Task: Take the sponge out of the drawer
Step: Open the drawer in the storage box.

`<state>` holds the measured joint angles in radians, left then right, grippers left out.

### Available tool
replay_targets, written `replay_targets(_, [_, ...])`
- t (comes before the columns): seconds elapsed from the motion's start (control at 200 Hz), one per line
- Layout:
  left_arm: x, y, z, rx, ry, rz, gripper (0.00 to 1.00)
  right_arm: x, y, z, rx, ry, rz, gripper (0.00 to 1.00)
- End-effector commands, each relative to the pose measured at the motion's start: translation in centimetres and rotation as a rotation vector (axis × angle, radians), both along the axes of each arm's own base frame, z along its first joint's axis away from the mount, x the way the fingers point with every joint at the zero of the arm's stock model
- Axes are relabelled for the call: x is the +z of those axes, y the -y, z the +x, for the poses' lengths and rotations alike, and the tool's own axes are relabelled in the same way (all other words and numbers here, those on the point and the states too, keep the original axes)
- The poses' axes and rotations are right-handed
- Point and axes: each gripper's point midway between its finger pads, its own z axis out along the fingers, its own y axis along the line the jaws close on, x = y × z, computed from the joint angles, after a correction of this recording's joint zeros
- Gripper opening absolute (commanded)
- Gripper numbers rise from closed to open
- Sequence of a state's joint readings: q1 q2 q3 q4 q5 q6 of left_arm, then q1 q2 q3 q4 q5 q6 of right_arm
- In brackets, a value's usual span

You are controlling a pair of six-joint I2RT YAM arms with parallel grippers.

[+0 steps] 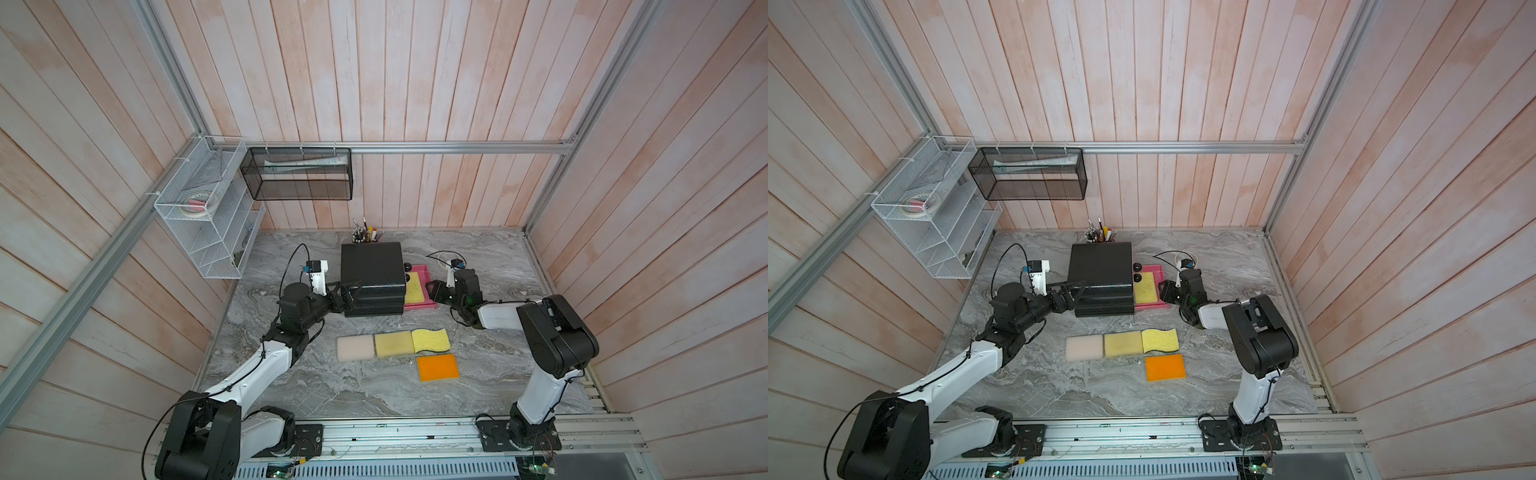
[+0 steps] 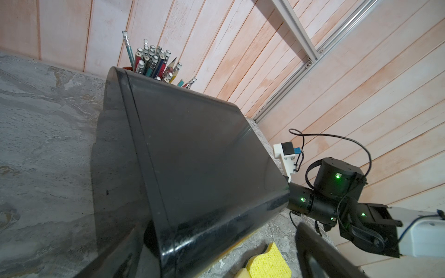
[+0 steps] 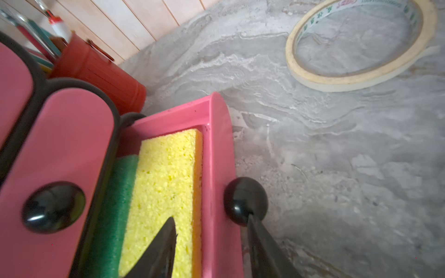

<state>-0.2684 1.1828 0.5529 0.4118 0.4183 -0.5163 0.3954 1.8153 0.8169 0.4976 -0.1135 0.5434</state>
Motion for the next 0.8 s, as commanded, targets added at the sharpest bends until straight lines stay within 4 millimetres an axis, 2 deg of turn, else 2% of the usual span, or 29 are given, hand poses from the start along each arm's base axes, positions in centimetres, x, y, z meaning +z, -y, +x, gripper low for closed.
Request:
replay_targets(0.0, [-0.5, 0.7, -0.9, -0.051, -0.001, 0.001, 1.00, 0.4, 0.2, -0.3, -0.021, 0.024, -0.182, 0.49])
replay_targets(0.14, [-0.6, 0.8, -0.9, -0.053, -0.002, 0.001, 1.00, 2.5, 0.3, -0.8, -0.059, 0.090, -0.219, 0.50])
replay_targets(0.25, [-0.5, 0.8, -1.0, -0.055, 0.000, -0.001, 1.00, 3.1, -0.9, -0.9, 0.001, 0.090, -0.205, 0.50])
replay_targets(0.43, [-0.3, 0.8, -1.2, -0.056, 0.005, -0.003, 1.00, 1.8, -3.0, -0.8, 0.115, 0.020, -0.204, 0.50])
replay_targets(0.615, [-0.4, 0.7, -1.2, -0.052, 0.009, -0.001, 1.00, 1.2, -4.0, -1.7, 0.175, -0.022, -0.165, 0.50])
replay_targets(0.795, [-0.4, 0.8, -1.3, -0.059, 0.011, -0.006, 1.00, -0.7, -4.4, -2.1, 0.206, -0.120, -0.189, 0.53])
